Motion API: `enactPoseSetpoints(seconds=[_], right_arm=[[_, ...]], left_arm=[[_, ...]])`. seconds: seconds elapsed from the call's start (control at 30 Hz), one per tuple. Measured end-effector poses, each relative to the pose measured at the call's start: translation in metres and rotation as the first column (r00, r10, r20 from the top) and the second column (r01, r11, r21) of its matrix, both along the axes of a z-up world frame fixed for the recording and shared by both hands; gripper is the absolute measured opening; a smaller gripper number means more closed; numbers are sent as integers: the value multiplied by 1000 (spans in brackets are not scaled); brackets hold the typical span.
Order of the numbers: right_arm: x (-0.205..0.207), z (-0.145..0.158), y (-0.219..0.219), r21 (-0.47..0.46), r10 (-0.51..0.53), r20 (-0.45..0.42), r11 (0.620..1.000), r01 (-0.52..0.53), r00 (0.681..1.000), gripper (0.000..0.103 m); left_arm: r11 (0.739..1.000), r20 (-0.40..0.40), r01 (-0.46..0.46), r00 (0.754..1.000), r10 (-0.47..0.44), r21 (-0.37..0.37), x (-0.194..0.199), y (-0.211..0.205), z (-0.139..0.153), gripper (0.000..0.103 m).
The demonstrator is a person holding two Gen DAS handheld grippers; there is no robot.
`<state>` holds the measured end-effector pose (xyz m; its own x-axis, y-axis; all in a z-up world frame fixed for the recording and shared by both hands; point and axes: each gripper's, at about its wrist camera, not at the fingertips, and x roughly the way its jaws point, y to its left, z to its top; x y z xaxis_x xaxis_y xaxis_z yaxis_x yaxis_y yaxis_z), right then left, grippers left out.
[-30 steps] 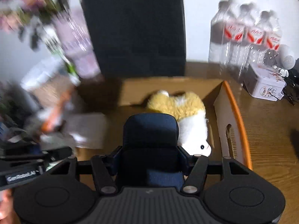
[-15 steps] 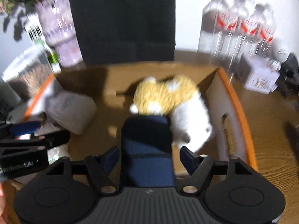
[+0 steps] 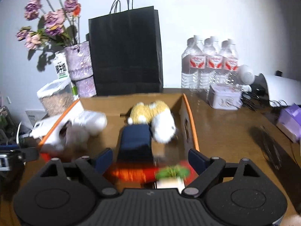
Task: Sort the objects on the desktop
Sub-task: 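Carry the plastic bag and navy pouch into the box and release both, then grasp the braided cable with the left tool while the right tool grasps the white plug adapter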
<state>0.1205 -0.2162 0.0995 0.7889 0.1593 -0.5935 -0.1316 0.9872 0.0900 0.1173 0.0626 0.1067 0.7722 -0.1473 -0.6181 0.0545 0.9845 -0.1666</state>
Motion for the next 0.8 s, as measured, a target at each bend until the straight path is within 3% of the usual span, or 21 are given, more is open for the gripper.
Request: enactPoseSetpoints(seconds=[0.2, 0.37, 0.47, 0.6, 0.8], right_arm=[[-81, -36, -13, 36, 64, 27, 997, -65, 998, 89], [-131, -66, -9, 23, 96, 31, 995, -97, 995, 90], [-150, -76, -7, 62, 107, 26, 992, -109, 994, 90], [-169, -83, 0, 53, 119, 96, 991, -124, 988, 90], [-169, -88, 4, 27, 103, 92, 994, -106, 990, 90]], left_arm=[[994, 106, 16, 994, -27, 109, -87, -8, -26, 103], [998, 83, 28, 996, -32, 50, -135, -9, -63, 103], [995, 114, 40, 992, -50, 88, -159, -12, -78, 103], [990, 153, 66, 985, -85, 125, -175, -16, -84, 103], [990, 157, 43, 986, -64, 136, -172, -18, -89, 103]])
